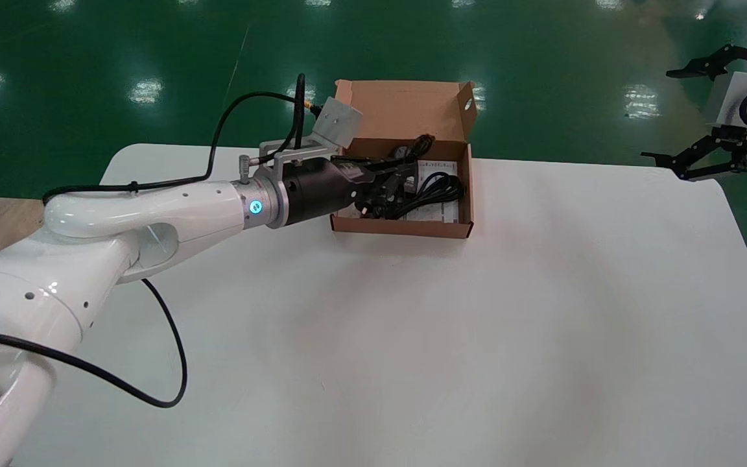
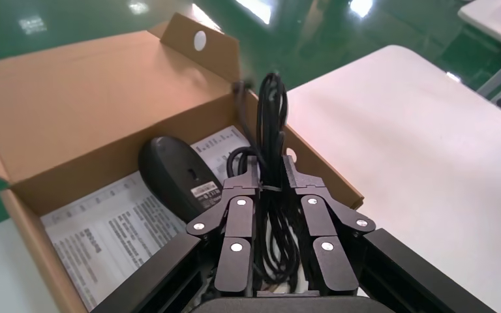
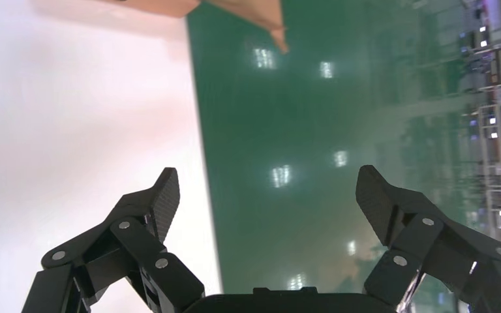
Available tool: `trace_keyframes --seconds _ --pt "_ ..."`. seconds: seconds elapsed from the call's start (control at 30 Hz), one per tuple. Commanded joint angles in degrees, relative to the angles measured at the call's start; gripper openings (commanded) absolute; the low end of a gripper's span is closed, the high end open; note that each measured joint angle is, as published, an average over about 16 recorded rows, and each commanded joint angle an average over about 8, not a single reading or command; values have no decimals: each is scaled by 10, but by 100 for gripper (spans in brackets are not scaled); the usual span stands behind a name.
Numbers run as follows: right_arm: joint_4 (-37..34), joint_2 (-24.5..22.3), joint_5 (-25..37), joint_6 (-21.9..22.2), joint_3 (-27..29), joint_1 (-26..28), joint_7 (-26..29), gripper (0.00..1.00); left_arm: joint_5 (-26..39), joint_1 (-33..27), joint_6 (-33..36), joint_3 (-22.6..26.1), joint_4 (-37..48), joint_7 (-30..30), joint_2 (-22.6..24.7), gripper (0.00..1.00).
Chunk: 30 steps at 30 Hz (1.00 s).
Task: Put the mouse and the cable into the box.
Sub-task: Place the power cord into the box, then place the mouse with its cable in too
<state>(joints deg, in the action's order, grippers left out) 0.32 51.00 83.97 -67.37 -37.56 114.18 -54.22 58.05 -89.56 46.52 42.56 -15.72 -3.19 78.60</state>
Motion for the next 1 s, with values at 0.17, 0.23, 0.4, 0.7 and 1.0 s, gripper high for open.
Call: trace_keyframes --seconds 0.17,0.23,0.4,0.7,1.0 --pt "-1 -4 1 -7 -1 -2 2 100 -3 3 -8 13 -12 -16 -2 100" --pt "7 -5 -3 -8 1 -7 9 100 -4 5 -3 8 -18 -16 -8 100" --pt "51 -15 -28 -20 14 -39 48 100 -15 24 22 -9 -55 -20 -35 100" --pt "162 -38 -92 -46 47 -118 146 100 -39 65 82 -51 -140 -29 -101 100" --pt "272 -62 -156 -73 79 -197 243 100 -63 107 142 -92 -226 -38 -166 100"
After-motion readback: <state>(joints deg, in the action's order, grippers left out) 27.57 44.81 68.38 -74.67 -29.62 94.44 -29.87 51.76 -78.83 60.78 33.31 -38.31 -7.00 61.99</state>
